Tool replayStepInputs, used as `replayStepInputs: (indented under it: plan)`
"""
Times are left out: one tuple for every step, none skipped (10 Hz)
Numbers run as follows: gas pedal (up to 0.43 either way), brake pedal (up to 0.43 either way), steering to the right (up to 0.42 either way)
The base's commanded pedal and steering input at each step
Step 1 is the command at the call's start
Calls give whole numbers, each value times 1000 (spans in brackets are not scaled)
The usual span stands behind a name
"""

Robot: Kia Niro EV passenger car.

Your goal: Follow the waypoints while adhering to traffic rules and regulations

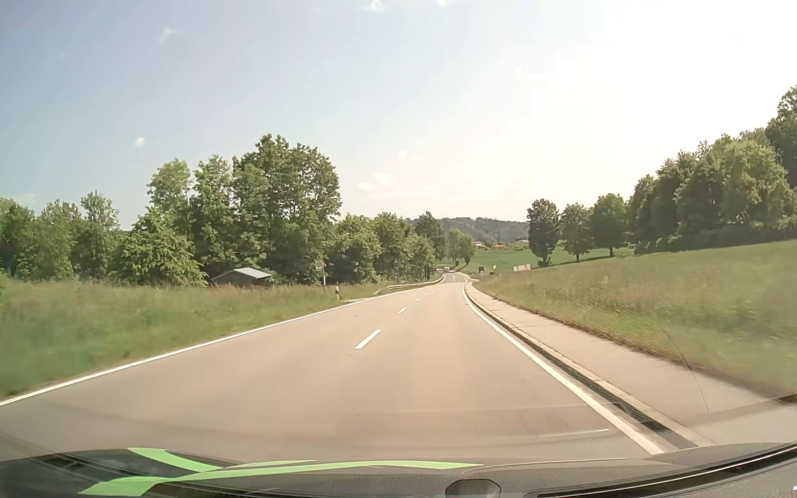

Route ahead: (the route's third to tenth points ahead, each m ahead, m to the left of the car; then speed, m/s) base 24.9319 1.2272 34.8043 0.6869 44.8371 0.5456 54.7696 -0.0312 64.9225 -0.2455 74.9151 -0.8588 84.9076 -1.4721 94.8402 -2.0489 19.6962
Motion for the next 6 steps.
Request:
replayStepInputs:
  plan:
    - [0, 0, 0]
    - [0, 0, 1]
    - [0, 0, 2]
    - [0, 0, 3]
    - [0, 0, 3]
    - [0, 0, 3]
